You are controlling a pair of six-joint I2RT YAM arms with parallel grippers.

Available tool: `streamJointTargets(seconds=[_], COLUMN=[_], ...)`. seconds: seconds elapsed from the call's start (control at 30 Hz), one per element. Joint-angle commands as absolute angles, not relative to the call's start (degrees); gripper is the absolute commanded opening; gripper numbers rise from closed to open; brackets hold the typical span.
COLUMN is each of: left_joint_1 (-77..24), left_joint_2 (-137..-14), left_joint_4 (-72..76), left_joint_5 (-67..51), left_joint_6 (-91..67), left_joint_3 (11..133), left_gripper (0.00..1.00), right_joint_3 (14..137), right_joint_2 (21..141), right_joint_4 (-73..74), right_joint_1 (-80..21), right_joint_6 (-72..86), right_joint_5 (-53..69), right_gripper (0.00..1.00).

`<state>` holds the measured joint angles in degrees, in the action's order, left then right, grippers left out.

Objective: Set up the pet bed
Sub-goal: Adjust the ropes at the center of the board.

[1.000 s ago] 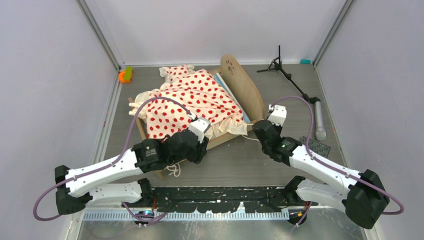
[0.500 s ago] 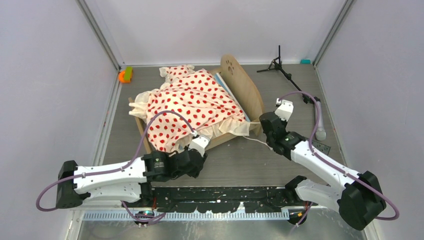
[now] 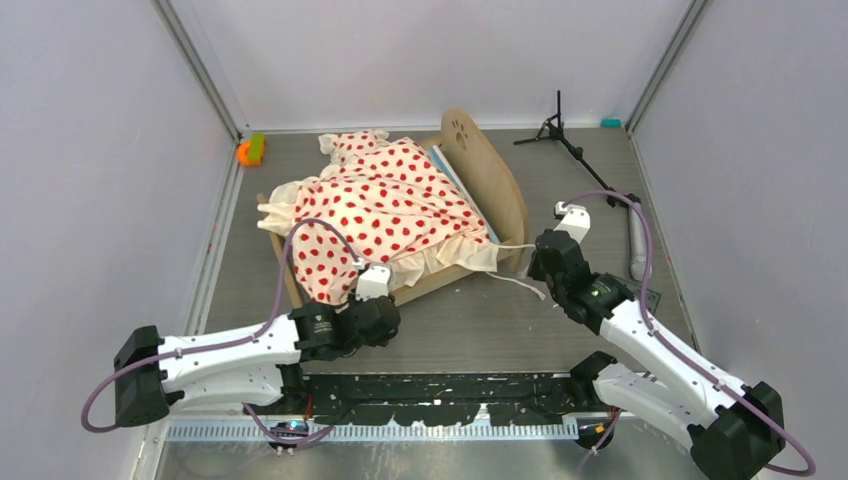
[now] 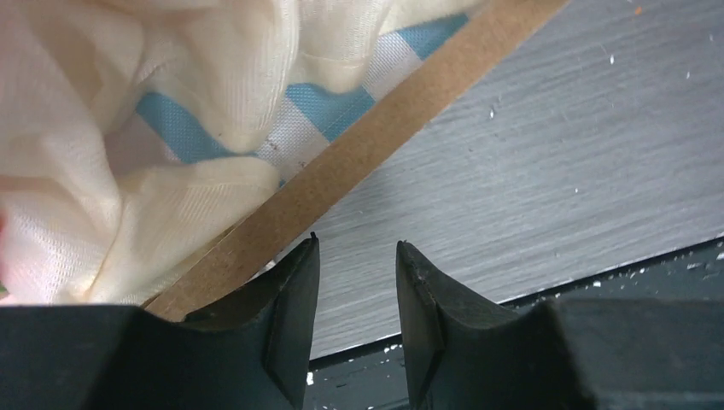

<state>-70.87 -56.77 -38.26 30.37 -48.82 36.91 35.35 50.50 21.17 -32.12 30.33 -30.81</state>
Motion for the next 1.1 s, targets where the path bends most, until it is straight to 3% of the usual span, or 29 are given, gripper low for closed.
streamJointTargets(seconds=[0.0, 0.1, 0.13, 0.27, 0.33, 0.6, 0.73, 0.9, 1.0, 1.07], left_joint_1=[-65.01, -62.69, -61.98, -59.83, -59.12, -58.73, -58.67, -58.58, -57.87, -56.46], left_joint_2=[-53.61, -53.31, -53.49, -54.54, -54.79, -54.41, -54.09, -54.01, -54.34, -55.05], left_joint_4=[-39.94, -40.25, -40.40, -40.74, -40.54, -40.14, -40.18, -40.32, -39.81, -39.03], left_joint_5=[32.45, 32.52, 32.52, 32.52, 32.18, 31.83, 31.57, 31.29, 30.87, 30.12], left_joint_6=[-51.68, -50.02, -49.67, -49.05, -49.09, -48.35, -48.34, -47.76, -46.30, -44.83], left_joint_3=[35.88, 36.45, 36.74, 37.43, 37.46, 37.36, 37.19, 37.35, 37.76, 38.45], left_gripper=[0.40, 0.41, 0.41, 0.41, 0.41, 0.42, 0.42, 0.43, 0.43, 0.43], right_joint_3=[37.09, 39.16, 39.93, 41.52, 41.96, 47.36, 51.23, 57.02, 57.44, 56.68], right_joint_2=[47.31, 46.63, 46.79, 47.33, 45.84, 48.77, 56.68, 67.64, 70.18, 69.62], right_joint_4=[27.57, 33.36, 36.54, 40.90, 39.57, 22.83, 16.03, 14.74, 12.78, 11.98], right_joint_1=[-31.98, -31.98, -31.97, -31.99, -31.99, -31.95, -31.95, -31.05, -30.46, -30.39], right_joint_6=[27.69, 28.03, 28.90, 32.98, 33.76, 18.23, 11.65, 8.95, 9.04, 9.12], right_joint_5=[-17.74, -8.14, -6.02, -3.47, -6.60, -16.21, -19.16, -23.98, -24.52, -25.05], right_gripper=[0.00, 0.00, 0.06, 0.53, 0.67, 0.82, 0.82, 0.71, 0.43, 0.30])
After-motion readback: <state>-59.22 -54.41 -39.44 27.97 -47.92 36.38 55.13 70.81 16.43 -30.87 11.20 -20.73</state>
